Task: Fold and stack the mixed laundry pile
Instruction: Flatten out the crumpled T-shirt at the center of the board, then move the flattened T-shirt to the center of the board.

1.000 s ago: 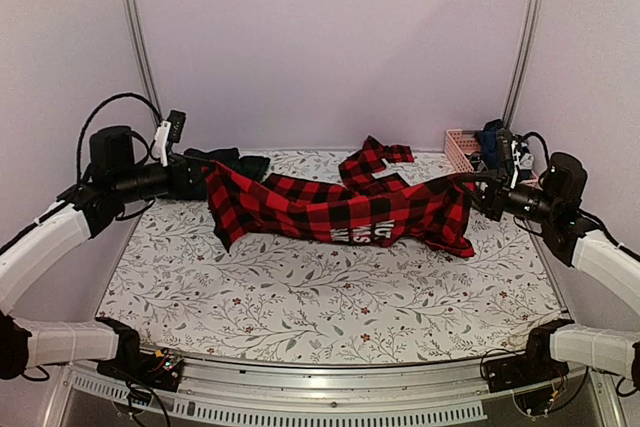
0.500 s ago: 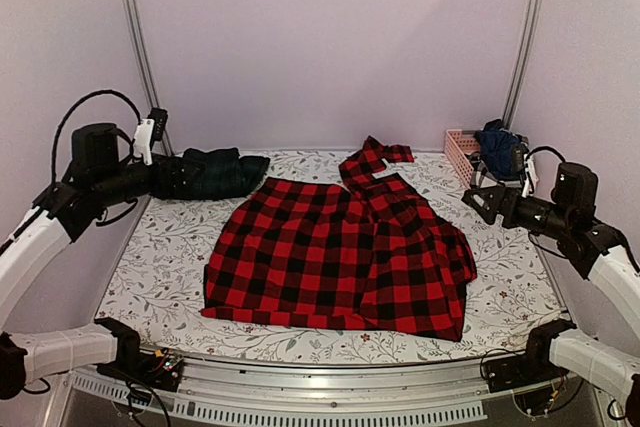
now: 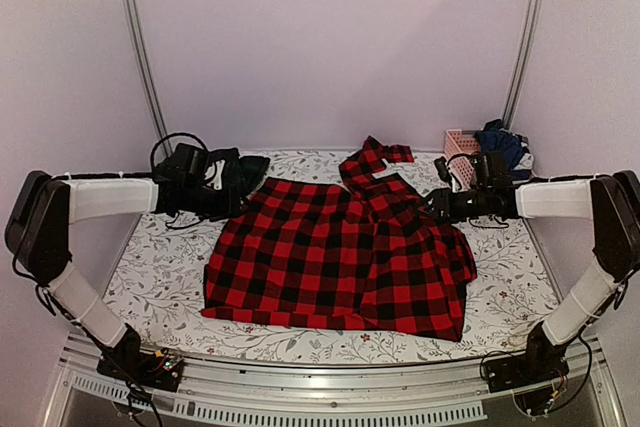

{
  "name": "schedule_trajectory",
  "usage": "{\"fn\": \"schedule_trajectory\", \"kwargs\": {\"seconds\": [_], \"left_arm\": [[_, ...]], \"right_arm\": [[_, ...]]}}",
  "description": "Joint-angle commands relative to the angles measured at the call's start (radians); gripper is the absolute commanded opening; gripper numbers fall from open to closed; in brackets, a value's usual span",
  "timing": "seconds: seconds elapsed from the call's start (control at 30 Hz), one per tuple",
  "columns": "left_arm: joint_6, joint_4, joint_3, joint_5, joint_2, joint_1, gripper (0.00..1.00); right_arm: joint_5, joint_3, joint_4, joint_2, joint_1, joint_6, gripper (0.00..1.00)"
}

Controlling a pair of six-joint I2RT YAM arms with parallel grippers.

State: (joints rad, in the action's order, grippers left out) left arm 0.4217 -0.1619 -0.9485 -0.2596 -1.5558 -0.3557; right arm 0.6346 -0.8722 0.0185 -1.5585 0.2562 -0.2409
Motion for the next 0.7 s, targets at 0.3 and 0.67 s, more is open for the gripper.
{"fn": "schedule_trajectory", "kwargs": {"seconds": [0.3, 0.67], "left_arm": [[0.221, 0.058, 0.234, 0.048, -0.12, -0.062, 0.2], [0.481, 0.046, 0.557, 0.109, 0.152, -0.132, 0.0]], "right_arm": [[-0.111, 0.146, -0.076, -0.221, 0.008, -0.073, 0.42], [-0.185, 0.398, -0.085, 0.041, 0.009, -0.276, 0.42]]}}
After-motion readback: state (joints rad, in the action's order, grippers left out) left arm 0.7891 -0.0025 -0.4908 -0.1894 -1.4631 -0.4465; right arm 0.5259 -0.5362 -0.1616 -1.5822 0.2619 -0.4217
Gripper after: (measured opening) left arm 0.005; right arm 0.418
